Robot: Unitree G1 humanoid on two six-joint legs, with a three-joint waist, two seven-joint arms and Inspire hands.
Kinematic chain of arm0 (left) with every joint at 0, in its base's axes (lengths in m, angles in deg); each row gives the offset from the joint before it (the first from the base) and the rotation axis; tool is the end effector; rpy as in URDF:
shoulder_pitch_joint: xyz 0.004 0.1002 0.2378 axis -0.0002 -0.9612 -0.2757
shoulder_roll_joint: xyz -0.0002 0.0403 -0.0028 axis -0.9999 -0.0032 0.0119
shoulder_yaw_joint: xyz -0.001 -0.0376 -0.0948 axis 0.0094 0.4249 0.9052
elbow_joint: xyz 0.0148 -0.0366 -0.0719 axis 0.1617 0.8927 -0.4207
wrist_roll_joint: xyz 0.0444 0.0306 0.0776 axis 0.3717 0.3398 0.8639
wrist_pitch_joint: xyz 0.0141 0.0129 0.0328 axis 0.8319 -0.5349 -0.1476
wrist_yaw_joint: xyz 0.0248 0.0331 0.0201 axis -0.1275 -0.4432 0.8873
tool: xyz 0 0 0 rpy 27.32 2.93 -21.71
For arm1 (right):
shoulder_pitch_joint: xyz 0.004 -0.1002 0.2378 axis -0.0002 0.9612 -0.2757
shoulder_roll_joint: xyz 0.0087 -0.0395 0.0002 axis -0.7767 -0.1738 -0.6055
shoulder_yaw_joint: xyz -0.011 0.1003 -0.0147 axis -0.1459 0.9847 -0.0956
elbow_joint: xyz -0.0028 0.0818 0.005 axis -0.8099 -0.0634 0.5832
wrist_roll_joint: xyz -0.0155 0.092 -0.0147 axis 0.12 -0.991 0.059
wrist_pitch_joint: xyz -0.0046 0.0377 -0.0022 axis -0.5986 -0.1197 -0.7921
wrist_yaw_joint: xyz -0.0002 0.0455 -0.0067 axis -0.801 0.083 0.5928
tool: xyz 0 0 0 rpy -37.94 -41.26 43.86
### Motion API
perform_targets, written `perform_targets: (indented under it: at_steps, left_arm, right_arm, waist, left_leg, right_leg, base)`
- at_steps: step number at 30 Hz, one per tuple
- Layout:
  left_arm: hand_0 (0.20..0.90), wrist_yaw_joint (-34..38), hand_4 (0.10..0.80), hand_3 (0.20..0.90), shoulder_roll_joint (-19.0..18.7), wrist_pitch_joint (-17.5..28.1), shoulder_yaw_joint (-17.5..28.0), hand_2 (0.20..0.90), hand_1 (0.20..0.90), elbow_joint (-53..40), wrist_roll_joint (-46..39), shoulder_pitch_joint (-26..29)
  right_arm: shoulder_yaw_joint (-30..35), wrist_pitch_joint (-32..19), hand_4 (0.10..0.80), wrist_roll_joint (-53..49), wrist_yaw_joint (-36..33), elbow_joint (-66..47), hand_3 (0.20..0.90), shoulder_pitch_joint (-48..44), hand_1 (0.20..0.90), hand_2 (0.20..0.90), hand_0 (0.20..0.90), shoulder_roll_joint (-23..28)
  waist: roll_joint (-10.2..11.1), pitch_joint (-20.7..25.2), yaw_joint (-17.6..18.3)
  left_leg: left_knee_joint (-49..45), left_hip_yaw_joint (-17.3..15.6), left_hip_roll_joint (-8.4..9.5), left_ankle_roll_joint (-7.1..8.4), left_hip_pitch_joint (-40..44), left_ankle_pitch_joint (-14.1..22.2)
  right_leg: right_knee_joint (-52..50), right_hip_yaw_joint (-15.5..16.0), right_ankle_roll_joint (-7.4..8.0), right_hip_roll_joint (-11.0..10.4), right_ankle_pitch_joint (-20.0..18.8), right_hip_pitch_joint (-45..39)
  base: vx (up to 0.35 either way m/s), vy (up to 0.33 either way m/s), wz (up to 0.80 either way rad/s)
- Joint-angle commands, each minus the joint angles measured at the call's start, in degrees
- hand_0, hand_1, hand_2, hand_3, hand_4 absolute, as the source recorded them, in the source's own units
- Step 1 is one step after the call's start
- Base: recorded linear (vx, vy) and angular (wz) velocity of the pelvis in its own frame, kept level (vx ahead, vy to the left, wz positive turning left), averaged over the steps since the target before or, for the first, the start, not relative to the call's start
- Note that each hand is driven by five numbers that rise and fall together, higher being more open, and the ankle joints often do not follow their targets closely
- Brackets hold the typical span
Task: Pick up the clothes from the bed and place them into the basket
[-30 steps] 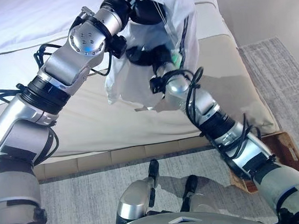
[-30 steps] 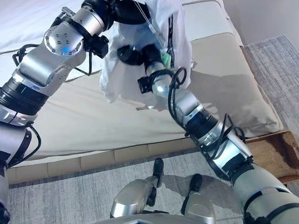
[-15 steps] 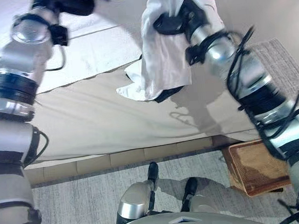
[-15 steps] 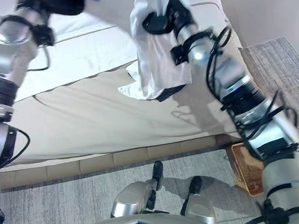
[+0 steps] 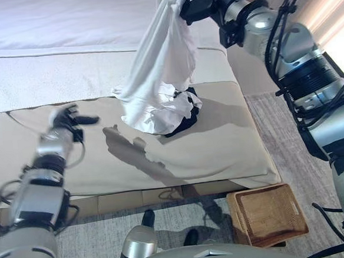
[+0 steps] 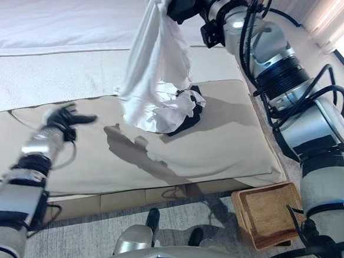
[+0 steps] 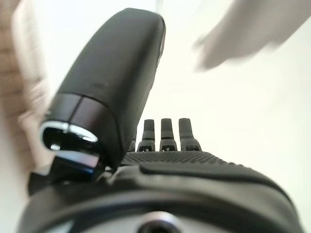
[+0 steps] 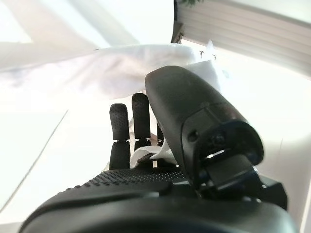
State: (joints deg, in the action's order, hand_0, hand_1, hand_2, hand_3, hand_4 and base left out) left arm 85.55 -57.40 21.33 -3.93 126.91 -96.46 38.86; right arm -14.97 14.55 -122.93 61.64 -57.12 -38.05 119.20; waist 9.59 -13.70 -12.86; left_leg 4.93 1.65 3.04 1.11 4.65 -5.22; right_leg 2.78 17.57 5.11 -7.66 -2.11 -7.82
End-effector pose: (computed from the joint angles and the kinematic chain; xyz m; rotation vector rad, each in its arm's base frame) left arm 0.2884 0.2733 0.0592 0.2702 0.5594 0.3395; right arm 0.3407 -0.1232 0.2993 -0.3639 -0.2132 0.2642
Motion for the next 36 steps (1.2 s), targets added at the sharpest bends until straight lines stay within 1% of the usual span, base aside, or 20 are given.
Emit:
perform_targets:
  at_steps: [1,3,5,7,8,11,14,19,21,22,23,25,26,27,29,30,31,33,35,36]
  left_arm:
    - [0.9,1.46,0.8,0.9,-1.23,8.42,-3.39,0.9,0.9,-6.87,3.91,0.92]
    - [0.9,1.46,0.8,0.9,-0.01,8.51,-3.95,0.9,0.9,-9.08,5.25,-1.38]
    - [0.9,2.04,0.8,0.9,1.54,9.03,-4.38,0.9,0.9,-10.61,5.54,-4.49]
    - [0.9,2.53,0.8,0.9,2.65,10.06,-4.88,0.9,0.9,-12.27,5.24,-8.25]
    - [0.9,2.46,0.8,0.9,3.33,10.1,-5.02,0.9,0.9,-12.96,6.66,-9.88]
    - [0.9,3.15,0.8,0.9,4.34,10.89,-5.83,0.9,0.9,-14.38,7.54,-13.41]
    - [0.9,2.37,0.8,0.9,4.21,11.62,-5.7,0.9,0.9,-14.9,8.19,-17.38]
    - [0.9,0.28,0.8,0.9,3.04,13.63,-6.59,0.9,0.9,-14.04,11.85,-23.65]
    - [0.9,-1.86,0.8,0.9,2.16,14.73,-7.52,0.9,0.9,-12.28,15.09,-25.91]
    - [0.9,-3.98,0.8,0.9,1.95,14.73,-8.0,0.9,0.9,-11.23,17.2,-26.48]
    - [0.9,-4.88,0.8,0.9,2.12,15.49,-9.08,0.9,0.9,-9.32,18.38,-27.47]
    - [0.9,-8.02,0.8,0.9,2.51,15.26,-9.48,0.9,0.9,-6.91,18.74,-28.88]
    - [0.9,-8.66,0.8,0.9,2.94,16.3,-9.62,0.9,0.9,-5.09,18.63,-29.88]
    - [0.9,-8.55,0.8,0.9,3.19,16.16,-9.55,0.9,0.9,-4.35,17.59,-30.61]
    - [0.9,-9.85,0.8,0.9,4.57,16.69,-7.56,0.9,0.9,0.43,14.49,-33.32]
    - [0.9,-8.72,0.8,0.9,5.16,16.11,-5.91,0.9,0.9,2.06,11.59,-34.63]
    - [0.9,-8.74,0.8,0.9,5.57,14.96,-3.1,0.9,0.9,4.13,9.86,-35.68]
    - [0.9,-9.2,0.8,0.9,5.74,14.03,-0.22,0.9,0.9,7.35,11.33,-36.83]
    - [0.9,-9.58,0.8,0.9,5.53,13.86,1.25,0.9,0.9,10.37,14.58,-37.7]
    - [0.9,-10.02,0.8,0.9,5.47,13.43,1.37,0.9,0.9,11.63,16.81,-37.97]
  right_arm:
    - [1.39,-10.92,0.1,3.68,-10.28,0.09,0.2,-5.22,0.3,0.3,0.3,1.62]
    - [2.18,-11.18,0.1,4.69,-14.18,0.57,0.2,-6.55,0.3,0.3,0.3,2.7]
    - [2.52,-11.47,0.1,4.86,-17.88,2.23,0.2,-8.45,0.3,0.3,0.3,5.05]
    - [2.75,-11.2,0.1,5.37,-20.23,3.68,0.2,-10.35,0.3,0.3,0.3,7.26]
    - [2.55,-11.58,0.1,5.2,-21.0,4.48,0.2,-11.19,0.3,0.3,0.3,8.02]
    - [1.5,-12.82,0.1,3.89,-22.69,5.89,0.2,-12.99,0.3,0.3,0.3,10.33]
    - [1.24,-12.87,0.1,5.16,-25.79,6.74,0.2,-15.06,0.3,0.3,0.3,13.03]
    - [-2.26,-10.26,0.1,7.02,-26.01,10.75,0.2,-21.02,0.3,0.3,0.3,19.03]
    - [-3.73,-10.18,0.1,4.61,-25.48,12.45,0.2,-24.11,0.3,0.3,0.3,22.84]
    - [-3.92,-10.07,0.1,3.75,-24.97,12.81,0.2,-24.61,0.3,0.3,0.3,23.95]
    - [-4.38,-10.31,0.1,3.15,-24.12,12.78,0.2,-24.72,0.3,0.3,0.3,26.26]
    - [-4.5,-10.42,0.1,1.61,-23.76,12.07,0.2,-24.3,0.3,0.3,0.3,28.25]
    - [-4.24,-11.16,0.1,1.09,-23.36,11.73,0.2,-23.49,0.3,0.3,0.3,29.5]
    - [-3.99,-11.54,0.1,0.83,-22.78,11.58,0.2,-23.02,0.3,0.3,0.3,30.31]
    - [-1.5,-14.08,0.1,0.03,-21.77,10.37,0.2,-19.23,0.3,0.3,0.3,33.59]
    - [-0.25,-14.96,0.1,-0.32,-20.58,10.05,0.2,-17.64,0.3,0.3,0.3,35.02]
    - [1.1,-15.0,0.1,-0.36,-19.7,9.07,0.2,-16.0,0.3,0.3,0.3,36.74]
    - [2.71,-14.33,0.1,-0.61,-18.18,8.19,0.2,-14.16,0.3,0.3,0.3,38.8]
    - [3.08,-13.34,0.1,-2.06,-16.25,8.25,0.2,-13.06,0.3,0.3,0.3,40.13]
    - [2.82,-12.0,0.1,-2.07,-13.48,8.65,0.2,-12.13,0.3,0.3,0.3,40.91]
  waist:
    - [-0.01,6.43,-0.4]
    - [0.19,5.5,-0.99]
    - [0.29,5.12,-1.39]
    - [0.37,5.31,-1.54]
    - [0.28,5.46,-1.57]
    - [-0.08,5.82,-1.43]
    - [-0.5,6.59,-1.38]
    - [-0.11,7.68,-1.03]
    - [0.33,8.26,0.0]
    - [0.4,8.29,0.43]
    - [0.41,8.58,1.45]
    - [0.21,8.8,2.73]
    - [-0.11,8.95,3.43]
    - [-0.31,9.12,3.73]
    - [-1.27,9.35,5.19]
    - [-1.59,9.43,5.64]
    - [-1.92,9.48,6.11]
    - [-2.03,9.61,6.72]
    - [-1.87,9.76,7.41]
    - [-1.98,9.73,8.2]
  left_leg:
    - [-0.56,4.26,-0.35,-3.33,-1.63,5.63]
    - [-0.76,4.33,-0.4,-3.43,-1.84,5.6]
    - [-0.86,4.43,-0.44,-3.51,-1.45,5.7]
    - [-0.94,4.3,-0.47,-3.54,-0.78,5.87]
    - [-1.01,4.28,-0.48,-3.59,-0.37,6.01]
    - [-0.84,4.03,-0.44,-3.71,0.9,6.22]
    - [-0.66,3.63,-0.39,-3.64,2.04,6.62]
    - [-0.44,2.75,-0.6,-3.61,2.68,6.77]
    - [-0.21,2.11,-0.56,-3.68,2.85,6.85]
    - [-0.21,1.7,-0.58,-3.65,3.14,7.25]
    - [-0.08,1.09,-0.66,-3.72,3.0,6.92]
    - [-0.02,0.3,-0.86,-3.82,3.26,7.02]
    - [-0.01,-0.34,-1.12,-3.83,3.32,7.05]
    - [0.01,-0.76,-1.25,-3.88,3.34,7.13]
    - [0.02,-2.37,-1.55,-3.9,3.43,7.38]
    - [0.04,-2.91,-1.61,-3.9,3.46,7.52]
    - [0.07,-3.45,-1.63,-3.82,3.43,7.63]
    - [0.07,-4.02,-1.69,-3.61,3.23,7.63]
    - [0.07,-4.73,-1.83,-3.28,2.97,7.61]
    - [0.07,-5.33,-1.93,-3.02,2.77,7.69]
  right_leg:
    - [-6.88,-0.82,1.41,-1.24,0.36,2.45]
    - [-7.22,-0.59,1.33,-1.24,0.47,2.71]
    - [-7.35,-0.27,1.32,-1.3,0.76,2.33]
    - [-7.84,-0.03,1.46,-1.53,0.63,2.05]
    - [-8.19,0.0,1.47,-1.62,0.72,1.93]
    - [-8.68,0.03,1.45,-1.84,0.92,1.41]
    - [-8.84,0.36,1.56,-2.12,1.19,0.82]
    - [-9.16,0.3,1.64,-1.94,1.44,0.58]
    - [-10.05,-0.05,1.98,-1.9,1.04,1.06]
    - [-10.8,-0.42,2.19,-1.92,1.25,1.23]
    - [-11.23,-0.84,2.27,-1.92,0.64,1.88]
    - [-12.21,-1.71,2.4,-1.87,0.42,2.66]
    - [-12.45,-2.09,2.28,-1.66,0.91,2.87]
    - [-12.51,-2.36,2.2,-1.51,1.14,3.01]
    - [-12.09,-3.26,2.03,-0.95,2.0,3.09]
    - [-11.62,-3.64,1.94,-0.66,2.38,2.98]
    - [-11.06,-3.93,1.81,-0.43,2.75,2.85]
    - [-9.99,-4.33,1.52,-0.1,3.09,2.72]
    - [-8.64,-4.96,1.21,0.36,3.11,2.73]
    - [-7.5,-5.74,1.0,0.7,3.06,2.89]
  base:
    - [-0.142,-0.019,-0.18]
    - [-0.085,0.008,-0.07]
    - [0.005,0.033,0.06]
    - [0.043,0.057,-0.02]
    - [0.063,0.083,-0.05]
    - [0.058,0.081,-0.03]
    - [0.023,0.06,-0.05]
    - [-0.02,-0.01,-0.08]
    - [-0.07,-0.061,0.0]
    - [-0.108,-0.092,0.01]
    - [-0.095,-0.095,-0.02]
    - [-0.092,-0.083,-0.12]
    - [-0.084,-0.076,-0.2]
    - [-0.144,-0.106,-0.29]
    - [-0.146,-0.117,-0.44]
    - [-0.13,-0.122,-0.58]
    - [-0.144,-0.142,-0.57]
    - [-0.133,-0.155,-0.42]
    - [-0.158,-0.208,-0.47]
    - [-0.186,-0.252,-0.45]
